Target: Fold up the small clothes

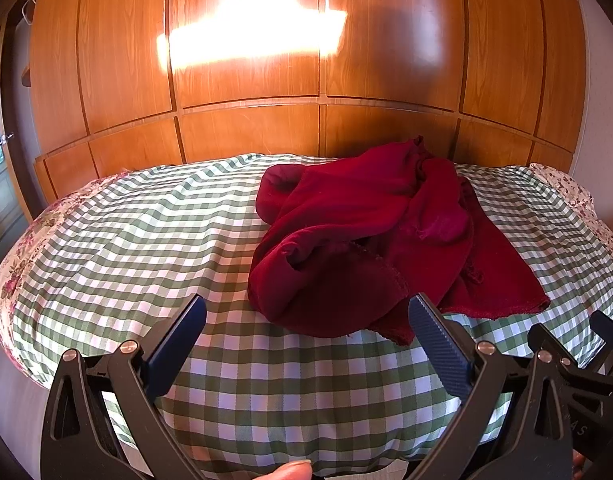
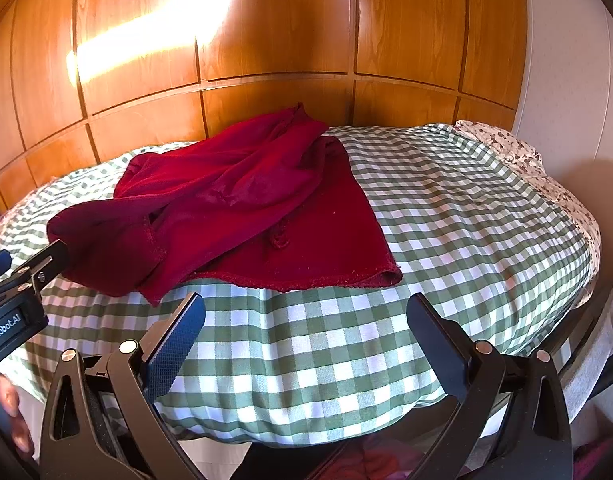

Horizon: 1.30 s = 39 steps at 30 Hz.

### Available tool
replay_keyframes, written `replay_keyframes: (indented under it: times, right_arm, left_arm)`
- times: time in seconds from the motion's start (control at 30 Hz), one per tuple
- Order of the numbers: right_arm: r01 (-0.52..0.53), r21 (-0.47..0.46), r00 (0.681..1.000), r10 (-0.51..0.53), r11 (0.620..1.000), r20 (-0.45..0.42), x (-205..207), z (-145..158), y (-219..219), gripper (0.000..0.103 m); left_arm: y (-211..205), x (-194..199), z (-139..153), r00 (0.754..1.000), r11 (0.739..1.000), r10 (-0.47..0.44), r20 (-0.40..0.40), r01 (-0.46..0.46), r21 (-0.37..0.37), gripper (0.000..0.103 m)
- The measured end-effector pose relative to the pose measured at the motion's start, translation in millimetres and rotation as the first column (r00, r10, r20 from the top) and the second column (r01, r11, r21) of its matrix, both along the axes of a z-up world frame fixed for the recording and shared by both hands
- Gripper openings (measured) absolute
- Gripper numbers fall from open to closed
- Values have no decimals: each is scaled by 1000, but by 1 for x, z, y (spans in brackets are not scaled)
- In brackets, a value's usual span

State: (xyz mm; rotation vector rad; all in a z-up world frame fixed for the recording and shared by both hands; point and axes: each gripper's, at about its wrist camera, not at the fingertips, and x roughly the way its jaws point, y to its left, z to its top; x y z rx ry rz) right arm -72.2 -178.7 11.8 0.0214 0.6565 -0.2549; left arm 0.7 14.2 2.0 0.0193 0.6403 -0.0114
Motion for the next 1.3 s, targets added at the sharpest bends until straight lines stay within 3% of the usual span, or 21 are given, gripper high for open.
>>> replay_keyframes:
  times: [1.03,1.2,1.3]
  right_arm:
    - [3,3,1000,-3,1000,2,2,-3,-3,100]
    - [14,21,1000,-14,1000,-14,9,-4,-12,100]
    - [21,51,1000,-19,998,-22,20,-2,-26,100]
  left_arm:
    - [4,12,-4,1000,1000,4,-22,-4,12,101]
    - [27,23,3,999,999,50,2,-50,-2,100]
    - [35,33,2,1000,1000,22,-17,-22,-12,100]
